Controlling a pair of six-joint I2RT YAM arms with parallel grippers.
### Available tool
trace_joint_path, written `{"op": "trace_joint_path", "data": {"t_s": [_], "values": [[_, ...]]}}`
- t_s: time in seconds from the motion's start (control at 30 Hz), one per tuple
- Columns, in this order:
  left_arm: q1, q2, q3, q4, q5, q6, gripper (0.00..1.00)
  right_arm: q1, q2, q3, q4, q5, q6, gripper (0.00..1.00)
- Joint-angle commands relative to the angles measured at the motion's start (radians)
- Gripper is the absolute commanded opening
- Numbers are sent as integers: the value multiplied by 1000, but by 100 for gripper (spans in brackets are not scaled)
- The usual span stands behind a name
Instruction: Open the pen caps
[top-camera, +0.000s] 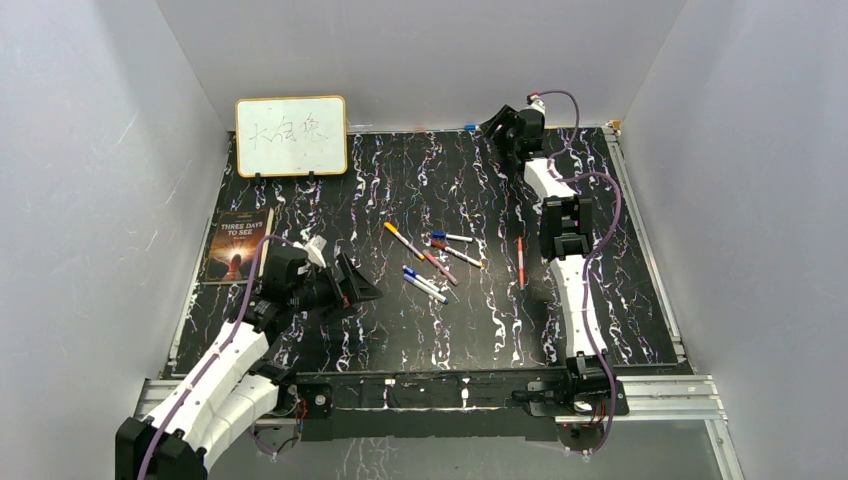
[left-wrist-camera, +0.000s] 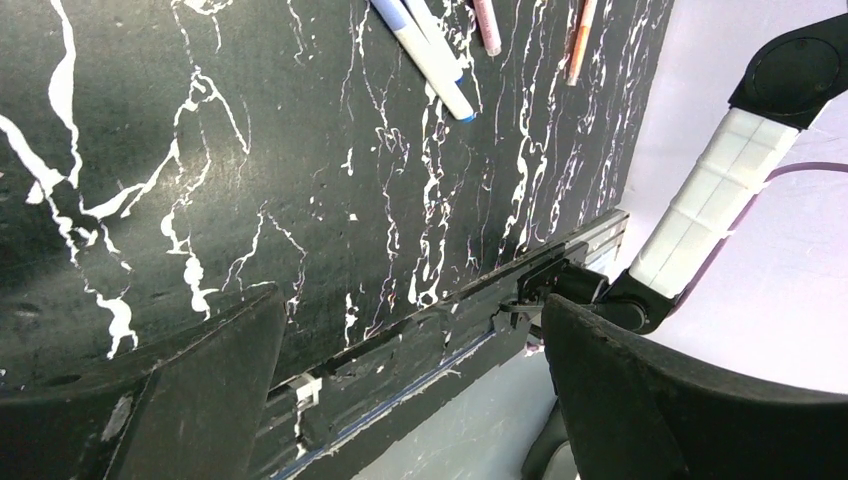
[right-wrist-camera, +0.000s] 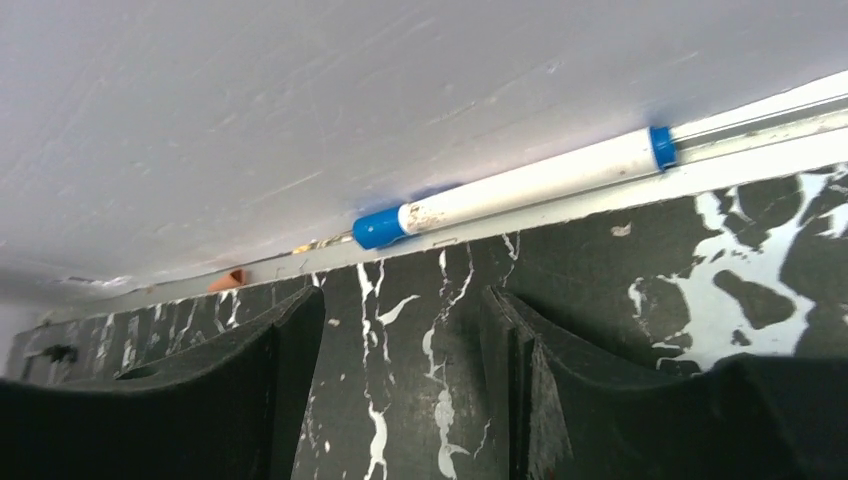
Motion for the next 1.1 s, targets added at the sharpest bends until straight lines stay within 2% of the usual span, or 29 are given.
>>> {"op": "trace_joint_path", "data": {"t_s": [0.0,0.1,0.2,0.47,0.63,0.7,0.77,0.8,0.97,1.07], "values": [[-2,59,43,67,28,-7,98,-6,10,-3,59,-155,77,55],[-3,41,30,58,26,-14,98,14,-94,-146,60,-335,123,43],[-2,21,19,43,34,-22,98,49,-235,-307,8,-406,59,41],[-3,-46,38,-72,22,5,98,86,-701,-764,-114,-383,-113,41],[-4,-76,54,-133,4,10,98,145,-925,-864,-352,-321,-287,54],[-4,-79,68,-156,-4,17,98,190,-999,-917,-427,-282,-347,67],[-5,-79,77,-177,-11,21,98,244,-1071,-976,-493,-237,-397,93],[-4,-79,79,-184,-13,22,98,265,-1107,-1014,-507,-208,-408,97],[-4,-105,86,-205,-17,10,98,346,-1291,-1228,-477,-144,-377,96],[-4,-134,99,-231,-23,1,98,393,-1353,-1307,-488,-106,-372,82]]}}
